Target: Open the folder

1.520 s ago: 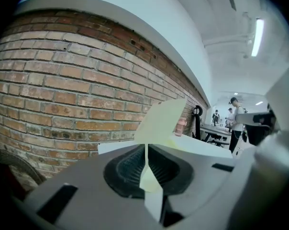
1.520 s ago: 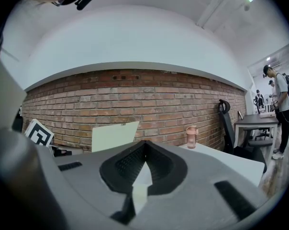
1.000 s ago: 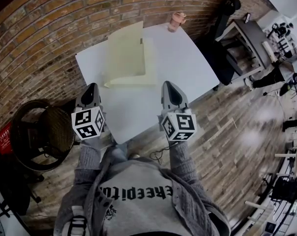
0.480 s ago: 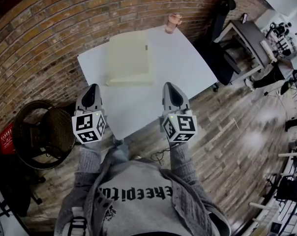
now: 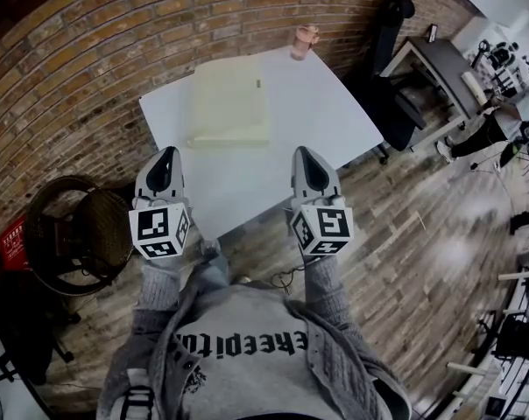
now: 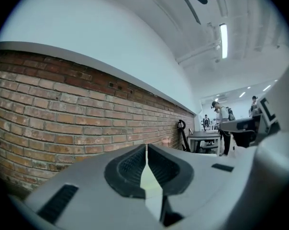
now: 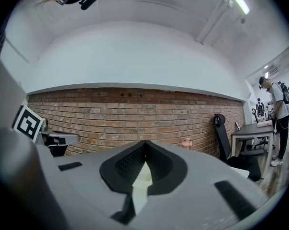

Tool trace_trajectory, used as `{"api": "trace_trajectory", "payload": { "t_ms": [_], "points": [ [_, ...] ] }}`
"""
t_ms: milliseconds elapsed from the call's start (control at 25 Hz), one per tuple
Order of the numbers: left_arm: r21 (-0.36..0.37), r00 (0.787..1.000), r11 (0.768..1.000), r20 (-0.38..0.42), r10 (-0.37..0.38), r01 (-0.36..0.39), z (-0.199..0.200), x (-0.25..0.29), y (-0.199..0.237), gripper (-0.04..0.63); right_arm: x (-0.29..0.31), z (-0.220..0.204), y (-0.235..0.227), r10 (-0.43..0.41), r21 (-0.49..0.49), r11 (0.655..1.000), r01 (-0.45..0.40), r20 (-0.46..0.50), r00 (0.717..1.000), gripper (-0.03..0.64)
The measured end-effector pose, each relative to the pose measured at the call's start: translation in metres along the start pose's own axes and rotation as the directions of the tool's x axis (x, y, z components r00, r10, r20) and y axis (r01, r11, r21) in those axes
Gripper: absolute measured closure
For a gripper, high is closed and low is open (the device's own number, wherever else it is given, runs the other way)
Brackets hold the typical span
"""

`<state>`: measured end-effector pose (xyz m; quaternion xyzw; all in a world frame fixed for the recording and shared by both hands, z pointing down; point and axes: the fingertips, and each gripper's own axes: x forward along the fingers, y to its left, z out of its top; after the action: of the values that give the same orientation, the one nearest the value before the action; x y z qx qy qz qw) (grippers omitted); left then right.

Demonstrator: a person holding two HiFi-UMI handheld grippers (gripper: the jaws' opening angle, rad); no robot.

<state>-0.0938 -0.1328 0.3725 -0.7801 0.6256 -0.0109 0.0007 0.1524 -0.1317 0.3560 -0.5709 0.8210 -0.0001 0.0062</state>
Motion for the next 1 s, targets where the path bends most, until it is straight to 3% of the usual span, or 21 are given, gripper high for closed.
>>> {"api": "trace_trajectory", "payload": {
  "t_ms": [440,1000],
  "points": [
    [0.043,0.998,0.999,0.064,-0.012,0.01,0.021,-0.022,-0.019,0.583,-0.029,0.013,-0.001,0.005,-0.014,1.0,-0.004,0.036,0.999,0.614],
    [0.018,0.995,0.999,0.087,-0.038,0.036,0.027,-0.029,-0.031,0.583,-0.042,0.018,-0.004,0.001,-0.01,1.0,0.0,0.056,0.998,0.614]
  ]
}}
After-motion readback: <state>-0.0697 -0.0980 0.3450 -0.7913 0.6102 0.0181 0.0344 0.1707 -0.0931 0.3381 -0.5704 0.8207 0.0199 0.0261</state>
